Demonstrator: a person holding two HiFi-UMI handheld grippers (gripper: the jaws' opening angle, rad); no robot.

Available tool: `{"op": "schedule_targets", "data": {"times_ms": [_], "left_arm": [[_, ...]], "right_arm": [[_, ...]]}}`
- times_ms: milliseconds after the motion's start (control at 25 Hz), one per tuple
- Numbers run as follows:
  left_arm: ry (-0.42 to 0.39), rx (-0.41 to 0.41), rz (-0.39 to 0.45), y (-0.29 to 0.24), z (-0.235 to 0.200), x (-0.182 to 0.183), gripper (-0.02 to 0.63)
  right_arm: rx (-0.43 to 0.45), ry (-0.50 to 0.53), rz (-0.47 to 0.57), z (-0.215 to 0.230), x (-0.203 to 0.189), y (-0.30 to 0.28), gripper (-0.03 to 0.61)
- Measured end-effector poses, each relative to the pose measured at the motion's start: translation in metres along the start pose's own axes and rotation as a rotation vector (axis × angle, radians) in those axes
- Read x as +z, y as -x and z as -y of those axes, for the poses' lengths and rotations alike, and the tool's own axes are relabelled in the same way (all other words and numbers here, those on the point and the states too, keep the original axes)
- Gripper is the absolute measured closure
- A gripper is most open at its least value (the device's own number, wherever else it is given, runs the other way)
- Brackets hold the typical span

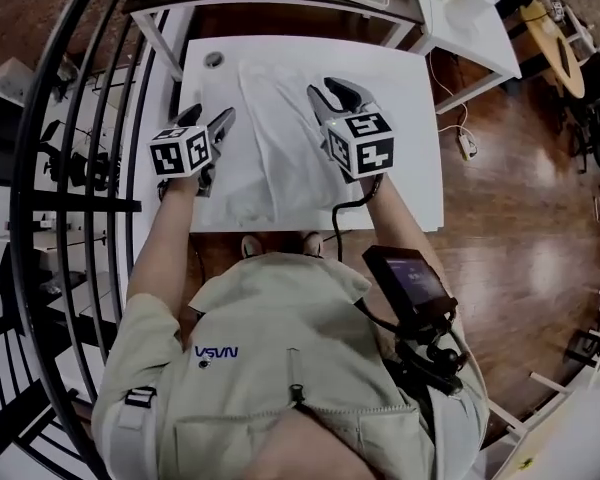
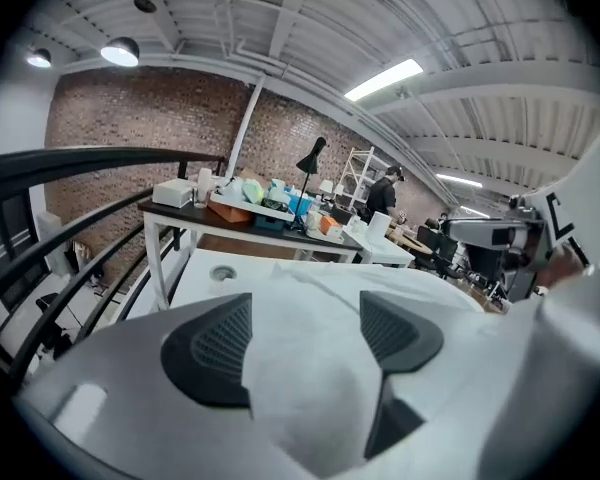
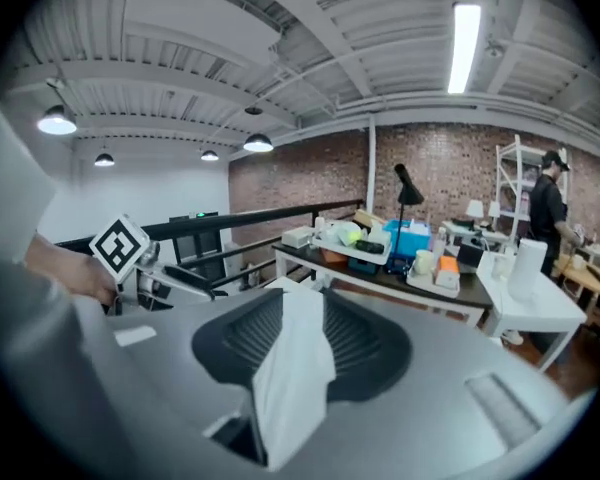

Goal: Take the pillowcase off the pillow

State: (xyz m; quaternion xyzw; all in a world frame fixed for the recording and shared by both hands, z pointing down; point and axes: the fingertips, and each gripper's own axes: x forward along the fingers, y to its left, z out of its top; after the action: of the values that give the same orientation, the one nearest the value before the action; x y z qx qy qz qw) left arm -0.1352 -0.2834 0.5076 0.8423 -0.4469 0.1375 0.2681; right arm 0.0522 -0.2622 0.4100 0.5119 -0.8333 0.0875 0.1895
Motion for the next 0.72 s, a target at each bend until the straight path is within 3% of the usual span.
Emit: {"op": "schedule_targets", "data": {"times_ms": [160,280,400,480,600,720], "left_arm": [[0.034,-0.028,-0.103,-0.030,-0.006,-0.023,0.250],[0.068,-0.060,-0.132,-0.041,-0.005,-0.037,0.250],[0.063,-0.090,-0.143,-0.044,0.001,-0.041,0.305],[0.034,-0.107,-0.152,-0.043,0.005,-0.043,0.356],[-0.009,-0.136,-0.153,-0.043,0.012,-0.046,0.397],[-0.063,-0.146,-0.119,-0.036,0.016,-0.043,0.468]], "right_arm": [[-0.009,0.036,-0.185,0.005,-0.028,-0.057,0.401],[-0.020,0.036,-0.330,0.014,-0.060,-0.080,0.399],[0.030,-0.012,-0.439,0.006,-0.089,-0.094,0.399],[0.034,0.015,-0.466,0.005,-0.096,-0.100,0.399],[-0.031,0.103,-0.454,0.017,-0.093,-0.101,0.410],[-0.079,0.103,-0.438,0.023,-0.090,-0.098,0.538]]}}
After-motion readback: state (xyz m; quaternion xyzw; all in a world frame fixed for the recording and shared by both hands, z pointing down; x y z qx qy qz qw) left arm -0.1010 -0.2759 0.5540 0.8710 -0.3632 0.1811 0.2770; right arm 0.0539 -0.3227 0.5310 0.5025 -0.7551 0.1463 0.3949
